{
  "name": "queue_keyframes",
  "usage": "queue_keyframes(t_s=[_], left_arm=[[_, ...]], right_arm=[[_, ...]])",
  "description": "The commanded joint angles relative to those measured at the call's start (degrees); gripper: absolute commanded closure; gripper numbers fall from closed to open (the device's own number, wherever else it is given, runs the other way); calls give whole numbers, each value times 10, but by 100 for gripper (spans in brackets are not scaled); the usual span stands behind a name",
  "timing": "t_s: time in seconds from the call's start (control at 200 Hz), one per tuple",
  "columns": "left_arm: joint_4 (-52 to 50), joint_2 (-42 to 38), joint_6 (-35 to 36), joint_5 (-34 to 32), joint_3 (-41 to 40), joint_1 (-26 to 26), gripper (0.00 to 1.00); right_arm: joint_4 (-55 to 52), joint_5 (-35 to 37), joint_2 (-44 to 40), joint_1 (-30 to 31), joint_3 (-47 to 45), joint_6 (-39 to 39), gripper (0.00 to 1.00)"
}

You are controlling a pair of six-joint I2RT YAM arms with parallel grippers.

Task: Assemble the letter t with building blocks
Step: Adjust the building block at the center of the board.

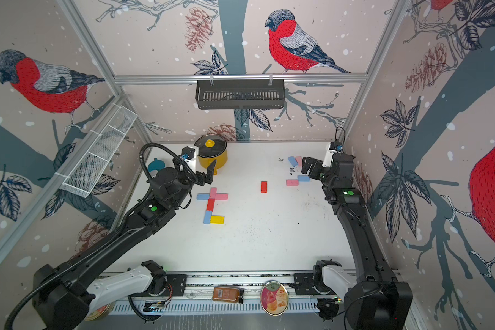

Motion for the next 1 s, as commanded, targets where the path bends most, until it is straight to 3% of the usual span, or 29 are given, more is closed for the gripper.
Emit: queue_keyframes(t_s=[0.0,0.405,0.655,0.996], left_arm=[[18,0,5,3,3,0,2],[18,-1,5,8,2,0,2],[15,-5,-3,30,5,0,2],[17,-9,-6,68,2,0,2]], right_arm=[[15,-9,13,-1,-1,-13,0],[-10,-12,88,-2,10,-32,0],[-47,8,189,0,38,-55,0],[-77,39,330,26,103,-74,9]])
